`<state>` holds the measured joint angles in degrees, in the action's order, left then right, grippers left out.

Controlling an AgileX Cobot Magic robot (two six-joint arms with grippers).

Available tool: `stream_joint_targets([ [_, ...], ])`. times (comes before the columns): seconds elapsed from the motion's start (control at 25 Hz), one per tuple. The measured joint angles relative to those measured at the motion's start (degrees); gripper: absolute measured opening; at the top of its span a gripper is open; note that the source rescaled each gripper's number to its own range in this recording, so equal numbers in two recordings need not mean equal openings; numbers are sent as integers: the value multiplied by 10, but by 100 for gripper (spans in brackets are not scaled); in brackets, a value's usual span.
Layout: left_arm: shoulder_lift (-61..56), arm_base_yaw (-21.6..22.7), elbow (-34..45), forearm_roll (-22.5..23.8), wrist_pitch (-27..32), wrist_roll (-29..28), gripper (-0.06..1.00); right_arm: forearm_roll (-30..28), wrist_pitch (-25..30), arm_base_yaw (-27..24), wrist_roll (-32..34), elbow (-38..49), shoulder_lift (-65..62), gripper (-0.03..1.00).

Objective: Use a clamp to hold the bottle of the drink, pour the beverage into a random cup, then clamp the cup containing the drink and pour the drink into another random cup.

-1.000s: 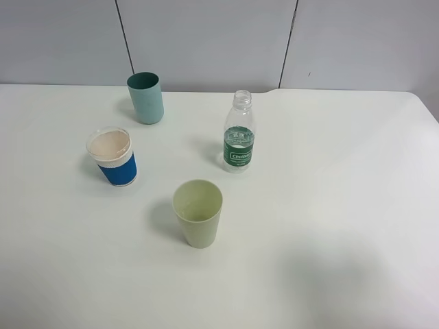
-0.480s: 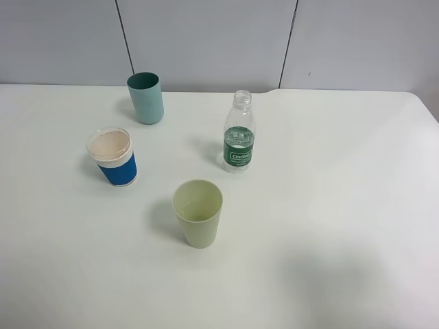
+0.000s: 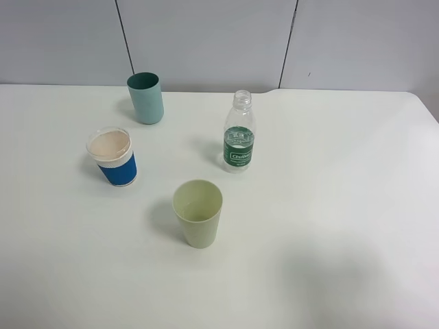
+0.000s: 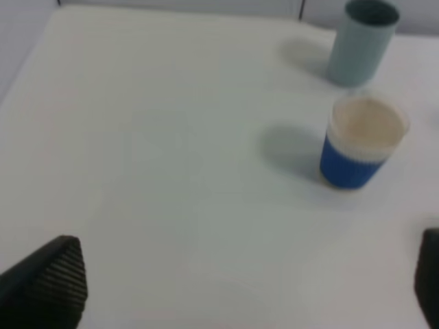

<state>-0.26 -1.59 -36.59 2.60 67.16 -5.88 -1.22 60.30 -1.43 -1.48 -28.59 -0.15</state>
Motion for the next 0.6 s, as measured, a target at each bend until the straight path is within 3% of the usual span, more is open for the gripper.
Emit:
stream_joint_targets([
  [0.28,0,0,51,-10,5,34,98,0,0,0,0,0,0,77],
  [0.6,0,0,51,-11,4,38,98,0,0,0,0,0,0,77],
])
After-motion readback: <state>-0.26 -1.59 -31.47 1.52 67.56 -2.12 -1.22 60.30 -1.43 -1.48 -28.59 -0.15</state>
